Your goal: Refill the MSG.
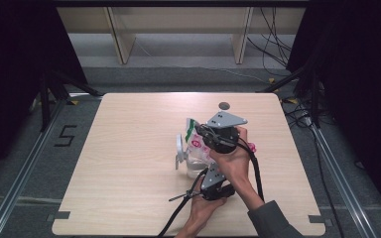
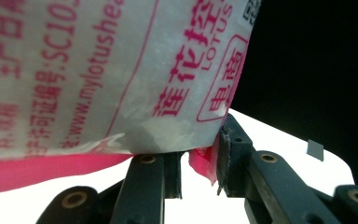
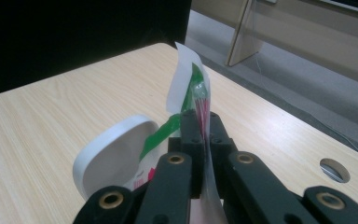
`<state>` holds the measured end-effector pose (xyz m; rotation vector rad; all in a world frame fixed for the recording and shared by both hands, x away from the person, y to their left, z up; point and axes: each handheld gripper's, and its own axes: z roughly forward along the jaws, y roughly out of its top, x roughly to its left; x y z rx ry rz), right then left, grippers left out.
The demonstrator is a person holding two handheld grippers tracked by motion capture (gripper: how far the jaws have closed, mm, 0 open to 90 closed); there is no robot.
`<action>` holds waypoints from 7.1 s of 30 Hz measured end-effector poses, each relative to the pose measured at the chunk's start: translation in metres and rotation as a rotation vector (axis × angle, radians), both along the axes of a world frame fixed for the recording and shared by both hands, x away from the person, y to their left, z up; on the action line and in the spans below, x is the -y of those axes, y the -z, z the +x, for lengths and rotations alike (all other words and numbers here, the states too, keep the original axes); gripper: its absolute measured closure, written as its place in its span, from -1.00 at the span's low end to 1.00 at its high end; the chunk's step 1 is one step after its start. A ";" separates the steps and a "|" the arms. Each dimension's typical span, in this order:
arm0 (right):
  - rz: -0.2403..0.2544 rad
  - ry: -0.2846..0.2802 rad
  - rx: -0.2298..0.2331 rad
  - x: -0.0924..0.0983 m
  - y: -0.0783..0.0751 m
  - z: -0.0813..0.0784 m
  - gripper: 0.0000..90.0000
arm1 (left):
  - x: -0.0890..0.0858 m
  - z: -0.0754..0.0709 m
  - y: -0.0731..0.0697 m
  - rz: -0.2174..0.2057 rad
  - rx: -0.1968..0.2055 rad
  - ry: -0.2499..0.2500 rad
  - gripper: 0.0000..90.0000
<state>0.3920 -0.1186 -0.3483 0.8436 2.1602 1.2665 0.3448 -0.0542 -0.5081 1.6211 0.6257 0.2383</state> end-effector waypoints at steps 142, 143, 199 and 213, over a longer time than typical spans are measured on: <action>0.002 -0.030 -0.008 -0.008 -0.002 0.002 0.99 | 0.003 0.006 -0.006 0.019 0.029 0.020 0.65; -0.001 -0.029 0.001 -0.008 -0.002 0.003 0.99 | 0.003 0.006 -0.006 0.023 0.028 0.018 0.65; -0.023 -0.038 0.002 -0.019 -0.006 0.005 0.99 | 0.004 0.009 -0.011 -0.002 0.042 0.008 0.65; -0.022 -0.041 -0.009 -0.019 -0.006 0.005 0.99 | 0.004 0.010 -0.011 -0.005 0.035 0.006 0.65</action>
